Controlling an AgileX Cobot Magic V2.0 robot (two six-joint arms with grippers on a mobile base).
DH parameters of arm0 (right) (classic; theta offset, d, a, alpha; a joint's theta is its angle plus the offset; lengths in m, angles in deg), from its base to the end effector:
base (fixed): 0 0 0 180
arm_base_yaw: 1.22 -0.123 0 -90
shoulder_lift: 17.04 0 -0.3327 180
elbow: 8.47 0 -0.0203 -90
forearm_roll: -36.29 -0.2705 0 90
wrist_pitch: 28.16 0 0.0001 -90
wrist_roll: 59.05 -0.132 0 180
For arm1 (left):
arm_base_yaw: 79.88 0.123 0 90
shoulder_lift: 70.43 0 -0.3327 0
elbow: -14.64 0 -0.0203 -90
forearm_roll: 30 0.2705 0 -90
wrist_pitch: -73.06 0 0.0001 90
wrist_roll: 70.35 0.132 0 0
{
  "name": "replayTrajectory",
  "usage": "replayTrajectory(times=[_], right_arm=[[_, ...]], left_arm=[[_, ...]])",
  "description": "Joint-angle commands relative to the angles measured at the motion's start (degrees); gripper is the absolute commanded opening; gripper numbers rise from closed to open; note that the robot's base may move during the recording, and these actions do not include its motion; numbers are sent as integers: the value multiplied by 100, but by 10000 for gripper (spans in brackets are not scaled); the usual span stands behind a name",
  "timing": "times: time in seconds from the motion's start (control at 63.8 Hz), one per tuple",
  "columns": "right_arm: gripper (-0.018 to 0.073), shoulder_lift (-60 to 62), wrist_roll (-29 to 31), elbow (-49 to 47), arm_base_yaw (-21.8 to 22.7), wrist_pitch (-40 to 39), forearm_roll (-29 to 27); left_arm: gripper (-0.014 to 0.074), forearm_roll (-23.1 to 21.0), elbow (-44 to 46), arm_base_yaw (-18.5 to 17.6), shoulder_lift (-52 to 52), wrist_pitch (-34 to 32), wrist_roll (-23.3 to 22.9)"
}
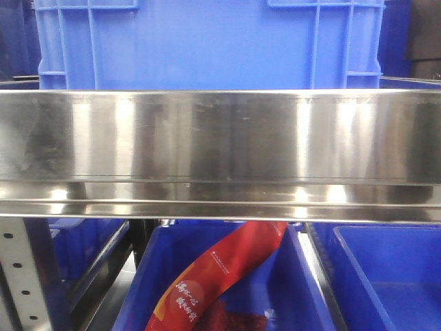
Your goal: Grab block from conveyor and place in blue bin
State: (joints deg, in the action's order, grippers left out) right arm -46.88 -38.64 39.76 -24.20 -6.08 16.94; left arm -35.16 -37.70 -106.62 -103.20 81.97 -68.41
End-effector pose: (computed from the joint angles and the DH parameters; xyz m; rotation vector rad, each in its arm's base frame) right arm 0.0867 0.0547 0.3437 -0.4723 1.6760 0.3724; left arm 0.1061 -0.0555 0.3371 0.3490 1.6190 -0.4096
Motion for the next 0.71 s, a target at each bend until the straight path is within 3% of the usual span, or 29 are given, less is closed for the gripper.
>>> replayTrajectory(times=[0.0, 0.486, 0.611, 0.69], right_arm=[[-155, 31, 28, 25, -12, -177, 39], [-155, 31, 28, 25, -12, -177, 39], [-155, 31, 28, 25, -12, -177, 39], [-155, 31, 28, 25, -12, -177, 39]], left_arm=[[-111, -4, -7, -26, 23, -134, -16], [-111, 51, -7, -26, 79, -135, -16], [-111, 586, -150, 371, 423, -124, -16], [-111, 587, -403, 810, 716, -138, -16]])
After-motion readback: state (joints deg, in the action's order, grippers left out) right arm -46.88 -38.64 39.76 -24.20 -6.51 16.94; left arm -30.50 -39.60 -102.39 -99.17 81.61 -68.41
